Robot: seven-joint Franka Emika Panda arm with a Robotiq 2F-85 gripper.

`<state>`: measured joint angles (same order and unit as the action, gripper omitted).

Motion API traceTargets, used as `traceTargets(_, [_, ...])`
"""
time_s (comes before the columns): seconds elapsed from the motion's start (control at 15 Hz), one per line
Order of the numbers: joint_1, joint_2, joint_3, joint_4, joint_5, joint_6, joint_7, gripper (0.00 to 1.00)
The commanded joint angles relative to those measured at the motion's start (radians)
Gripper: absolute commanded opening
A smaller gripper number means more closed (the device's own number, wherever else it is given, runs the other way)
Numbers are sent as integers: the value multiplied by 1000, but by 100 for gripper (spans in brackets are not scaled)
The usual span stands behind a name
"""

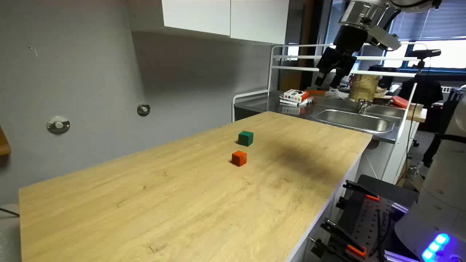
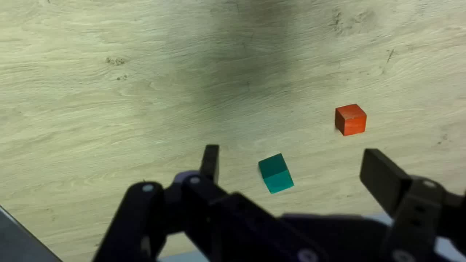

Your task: Put the orange block on top of the green one

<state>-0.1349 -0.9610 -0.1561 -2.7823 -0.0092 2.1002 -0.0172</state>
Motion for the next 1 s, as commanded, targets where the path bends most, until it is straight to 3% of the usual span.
traceTargets(0.0, [-6, 1, 5, 3, 6, -3, -5, 100])
traceTargets(0.6, [-6, 1, 5, 3, 6, -3, -5, 100])
traceTargets(0.93, [19, 124, 37, 27, 35, 56, 42, 100])
